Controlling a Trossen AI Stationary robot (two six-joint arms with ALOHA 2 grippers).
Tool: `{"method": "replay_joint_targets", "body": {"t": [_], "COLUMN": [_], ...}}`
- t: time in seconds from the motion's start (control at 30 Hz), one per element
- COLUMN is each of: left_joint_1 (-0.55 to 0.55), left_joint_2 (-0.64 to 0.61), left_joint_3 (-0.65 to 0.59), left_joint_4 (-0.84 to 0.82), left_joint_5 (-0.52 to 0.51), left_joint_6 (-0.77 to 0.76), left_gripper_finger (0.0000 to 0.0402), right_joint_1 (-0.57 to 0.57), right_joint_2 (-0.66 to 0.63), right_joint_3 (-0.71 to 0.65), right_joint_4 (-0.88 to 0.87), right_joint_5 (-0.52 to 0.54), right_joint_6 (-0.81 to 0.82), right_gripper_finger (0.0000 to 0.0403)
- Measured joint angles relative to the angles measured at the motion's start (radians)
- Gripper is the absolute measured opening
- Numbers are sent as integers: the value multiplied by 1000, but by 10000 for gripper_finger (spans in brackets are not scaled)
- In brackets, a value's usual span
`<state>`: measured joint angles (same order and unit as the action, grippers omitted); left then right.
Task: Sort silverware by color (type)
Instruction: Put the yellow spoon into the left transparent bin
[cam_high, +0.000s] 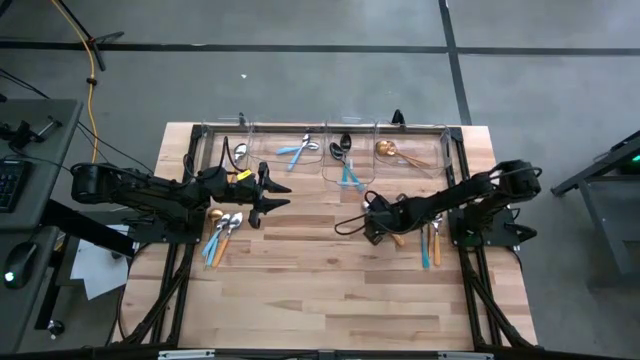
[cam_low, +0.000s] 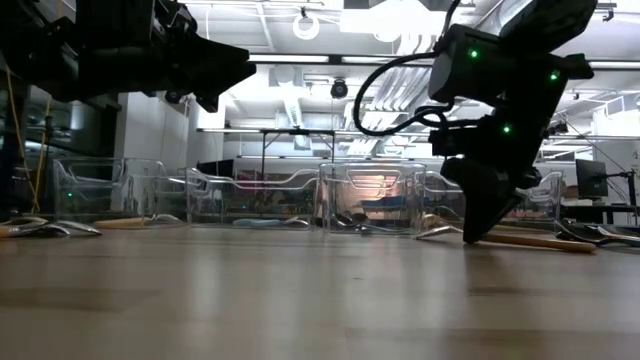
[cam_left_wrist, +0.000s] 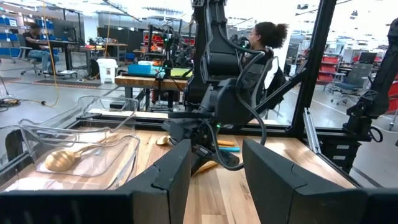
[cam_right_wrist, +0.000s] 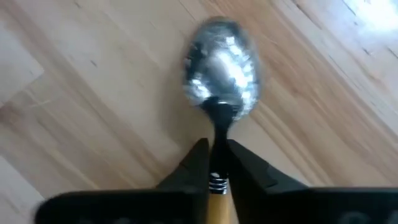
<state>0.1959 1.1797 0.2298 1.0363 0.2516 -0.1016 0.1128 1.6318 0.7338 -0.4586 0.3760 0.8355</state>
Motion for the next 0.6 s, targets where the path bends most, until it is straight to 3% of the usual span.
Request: {"method": "replay_joint_targets", "body": {"t": [0.07, 0.4, 0.6], "left_joint_1": [0, 0, 0], "left_joint_2": [0, 0, 0], "left_joint_3": [0, 0, 0], "left_joint_4": [0, -3, -1], "left_joint_5": [0, 0, 0], "left_joint_6": [0, 0, 0], "left_gripper_finger": [133, 133, 133], "right_joint_1": [16, 153, 216], "right_joint_2": [0, -60, -68], "right_joint_3": [0, -6, -6], "right_joint_4": [-5, -71, 95], "right_joint_5": [9, -29, -11], "right_joint_6": [1, 92, 62], "right_gripper_finger": [13, 6, 4]}}
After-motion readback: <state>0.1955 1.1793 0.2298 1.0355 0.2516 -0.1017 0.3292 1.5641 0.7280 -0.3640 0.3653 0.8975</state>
